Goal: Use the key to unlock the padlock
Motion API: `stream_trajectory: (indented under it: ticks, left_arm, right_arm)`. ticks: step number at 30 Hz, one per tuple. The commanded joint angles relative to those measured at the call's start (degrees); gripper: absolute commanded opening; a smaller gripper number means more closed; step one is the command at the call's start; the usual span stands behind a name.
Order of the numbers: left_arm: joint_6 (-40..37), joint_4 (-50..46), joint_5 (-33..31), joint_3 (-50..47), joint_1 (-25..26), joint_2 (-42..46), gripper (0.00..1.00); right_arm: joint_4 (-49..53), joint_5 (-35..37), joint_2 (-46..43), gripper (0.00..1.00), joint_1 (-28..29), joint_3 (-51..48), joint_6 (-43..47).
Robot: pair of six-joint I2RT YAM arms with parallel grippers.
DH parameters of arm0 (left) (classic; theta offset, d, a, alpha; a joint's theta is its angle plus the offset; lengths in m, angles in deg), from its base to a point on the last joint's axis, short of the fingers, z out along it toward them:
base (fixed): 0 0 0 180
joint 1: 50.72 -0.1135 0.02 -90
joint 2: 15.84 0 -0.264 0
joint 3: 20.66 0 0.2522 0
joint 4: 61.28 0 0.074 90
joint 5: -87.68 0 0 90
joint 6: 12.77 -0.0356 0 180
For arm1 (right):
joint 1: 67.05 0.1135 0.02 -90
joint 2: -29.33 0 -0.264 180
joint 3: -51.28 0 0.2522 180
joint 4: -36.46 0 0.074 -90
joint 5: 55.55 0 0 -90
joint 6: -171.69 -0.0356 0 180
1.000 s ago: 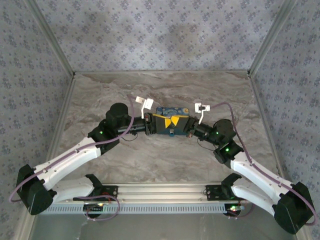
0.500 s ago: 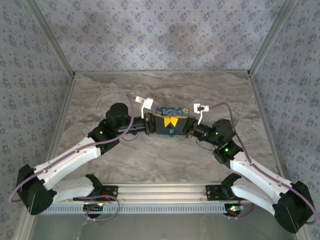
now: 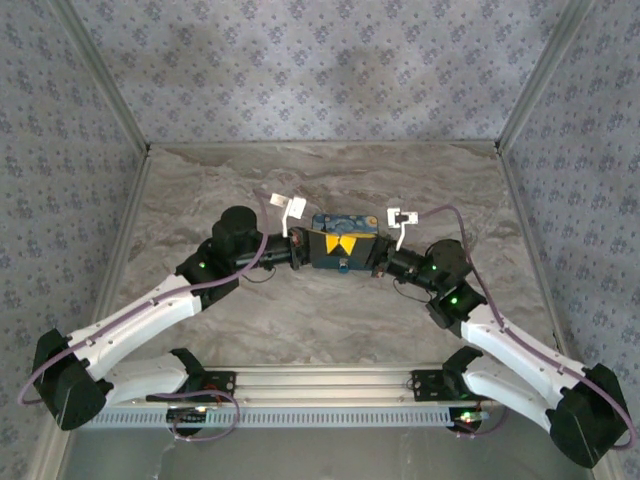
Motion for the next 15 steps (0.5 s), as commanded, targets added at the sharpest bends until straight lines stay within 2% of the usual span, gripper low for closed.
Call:
stream_trajectory:
  ticks: [1,4,5,9,13,15]
  left_arm:
    - [-2.85,-4.90,0.70,2.95,-0.12,1.37,0.00]
    - [-5.39,-12.10,1.76,5.98,-0.39,0.44,0.00]
    - [-6.22,-14.33,2.42,6.99,-0.46,-0.03,0.00]
    - [-9.41,-23.64,6.46,11.63,-0.77,-2.94,0.00]
    - [-10.71,-26.99,11.51,14.45,-0.69,-5.26,0.00]
    - [-11.55,-27.98,12.54,15.55,-0.59,-5.91,0.00]
  right_arm:
    - [6.47,-1.37,-3.40,0.17,-1.17,0.03,2.80]
    - [14.05,-1.80,-6.80,0.36,-3.71,1.12,4.55]
    - [16.08,-2.07,-7.71,0.38,-4.59,1.43,5.16]
    - [21.43,-6.37,-9.54,0.40,-7.73,3.50,6.92]
    - [20.32,-11.77,-7.74,0.41,-8.17,5.42,6.76]
    - [18.80,-14.18,-6.52,0.46,-7.33,6.31,6.72]
